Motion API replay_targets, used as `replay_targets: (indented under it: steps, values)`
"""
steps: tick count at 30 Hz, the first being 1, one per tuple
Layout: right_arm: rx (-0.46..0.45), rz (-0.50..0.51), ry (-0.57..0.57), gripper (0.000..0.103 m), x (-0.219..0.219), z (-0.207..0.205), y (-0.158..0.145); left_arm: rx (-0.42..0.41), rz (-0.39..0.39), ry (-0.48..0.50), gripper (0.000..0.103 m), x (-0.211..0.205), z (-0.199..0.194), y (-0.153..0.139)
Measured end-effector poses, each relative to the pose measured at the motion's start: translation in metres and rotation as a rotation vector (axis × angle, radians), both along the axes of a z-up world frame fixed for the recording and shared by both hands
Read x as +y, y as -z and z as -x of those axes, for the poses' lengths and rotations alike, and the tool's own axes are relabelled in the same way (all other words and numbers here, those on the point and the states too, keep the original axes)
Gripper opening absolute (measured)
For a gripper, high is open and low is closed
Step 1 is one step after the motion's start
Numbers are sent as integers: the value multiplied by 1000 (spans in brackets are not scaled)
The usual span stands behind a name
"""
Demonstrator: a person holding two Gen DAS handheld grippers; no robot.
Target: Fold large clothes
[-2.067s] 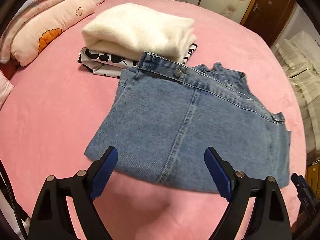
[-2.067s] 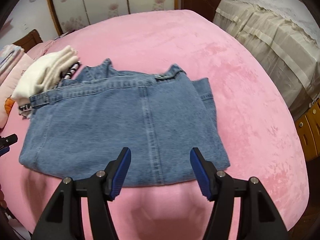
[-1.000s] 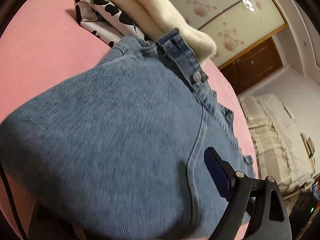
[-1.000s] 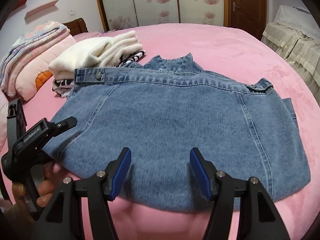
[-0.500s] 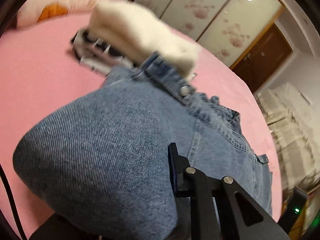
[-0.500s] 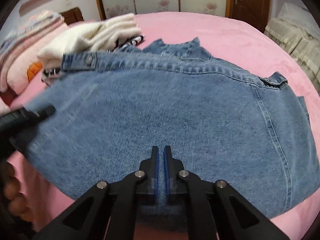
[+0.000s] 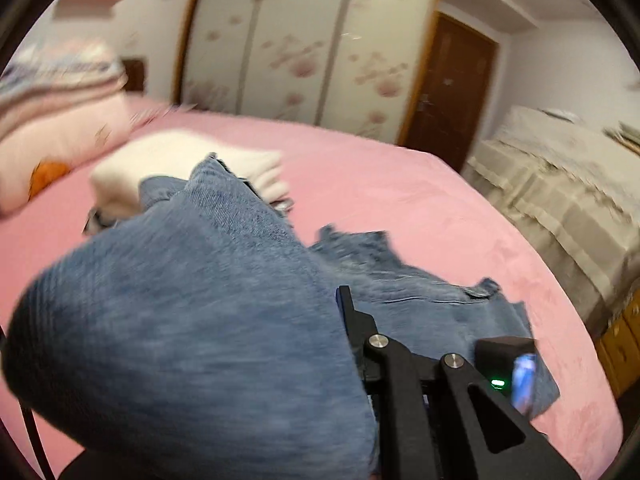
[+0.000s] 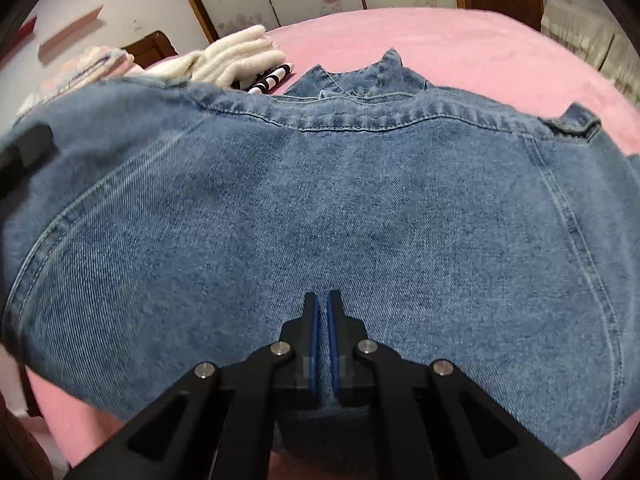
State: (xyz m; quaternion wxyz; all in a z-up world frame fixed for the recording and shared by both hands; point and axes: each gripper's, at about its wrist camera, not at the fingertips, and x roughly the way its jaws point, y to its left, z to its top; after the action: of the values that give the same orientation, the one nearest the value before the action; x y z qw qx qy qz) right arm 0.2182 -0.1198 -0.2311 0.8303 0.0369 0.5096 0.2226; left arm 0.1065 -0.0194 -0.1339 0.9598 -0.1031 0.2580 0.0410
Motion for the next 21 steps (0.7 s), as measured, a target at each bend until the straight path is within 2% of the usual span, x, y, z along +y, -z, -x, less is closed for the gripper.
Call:
replay_targets:
  steps: [6,8,12,15,18,21]
  values:
    - [116,-191,16,1,-39,-10,-10,-40,-75,135,10,-69,-17,-24]
    - [94,-228,79,1,-73,-4,-25,-44,-96,172,10,-90,-23,-27]
    - [43,-210,244,1,-153,14,-47,-25,-127,271,10,-143,-40,-18]
    - [37,-160,366,1,-212,32,-51,19,-163,341,10,-185,-51,6]
    - [46,-90,431,1,-246,47,-46,92,-201,412,11,-228,-63,38]
    - [80,-63,488,1,-268,60,-35,146,-241,456,11,-258,-67,61]
